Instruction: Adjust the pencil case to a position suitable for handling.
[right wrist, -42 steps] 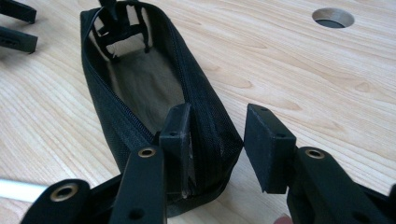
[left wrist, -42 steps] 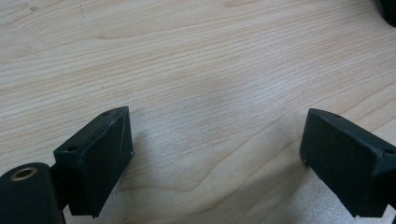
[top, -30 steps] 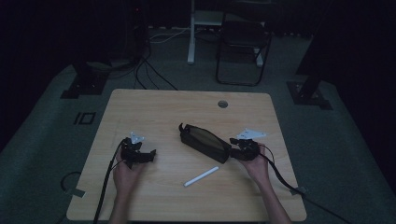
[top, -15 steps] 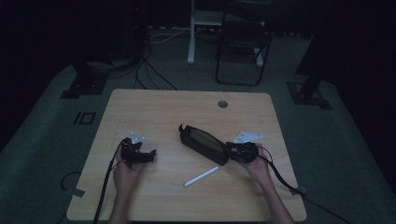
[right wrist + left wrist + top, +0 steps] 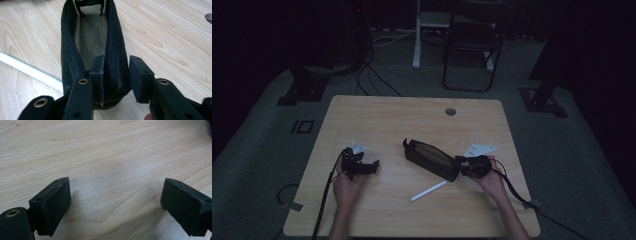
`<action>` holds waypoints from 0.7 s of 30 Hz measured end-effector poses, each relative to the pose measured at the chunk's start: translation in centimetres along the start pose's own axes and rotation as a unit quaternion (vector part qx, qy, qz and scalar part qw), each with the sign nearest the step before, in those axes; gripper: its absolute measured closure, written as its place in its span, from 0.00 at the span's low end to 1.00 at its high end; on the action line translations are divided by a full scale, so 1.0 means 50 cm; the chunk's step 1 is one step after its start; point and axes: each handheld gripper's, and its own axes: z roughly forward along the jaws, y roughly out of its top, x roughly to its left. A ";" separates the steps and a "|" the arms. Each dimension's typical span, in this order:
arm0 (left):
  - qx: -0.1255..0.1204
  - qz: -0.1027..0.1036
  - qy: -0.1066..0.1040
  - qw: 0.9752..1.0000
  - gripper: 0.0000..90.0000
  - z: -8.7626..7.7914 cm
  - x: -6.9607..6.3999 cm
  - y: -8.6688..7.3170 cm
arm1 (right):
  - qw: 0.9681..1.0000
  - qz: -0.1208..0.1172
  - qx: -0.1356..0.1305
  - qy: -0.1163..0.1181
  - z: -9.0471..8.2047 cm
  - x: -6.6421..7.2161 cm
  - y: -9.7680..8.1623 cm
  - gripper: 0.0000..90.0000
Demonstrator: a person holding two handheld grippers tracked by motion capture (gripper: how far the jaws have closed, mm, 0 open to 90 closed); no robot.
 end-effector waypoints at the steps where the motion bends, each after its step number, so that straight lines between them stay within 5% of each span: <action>1: 0.000 0.000 0.000 1.000 0.11 0.000 0.000 0.000 | 1.000 0.002 -0.002 -0.001 -0.001 0.000 0.000 0.70; 7: 0.000 0.000 0.000 1.000 0.11 0.000 0.000 0.000 | 0.998 0.027 -0.051 -0.017 -0.039 0.010 0.008 0.55; 15: 0.000 0.000 0.000 1.000 0.11 0.000 0.000 0.000 | 0.998 -0.003 -0.070 -0.001 -0.088 0.074 -0.005 0.52; 21: 0.000 0.000 0.000 1.000 0.11 0.000 0.000 0.000 | 0.998 -0.021 -0.058 0.018 -0.087 0.112 -0.026 0.50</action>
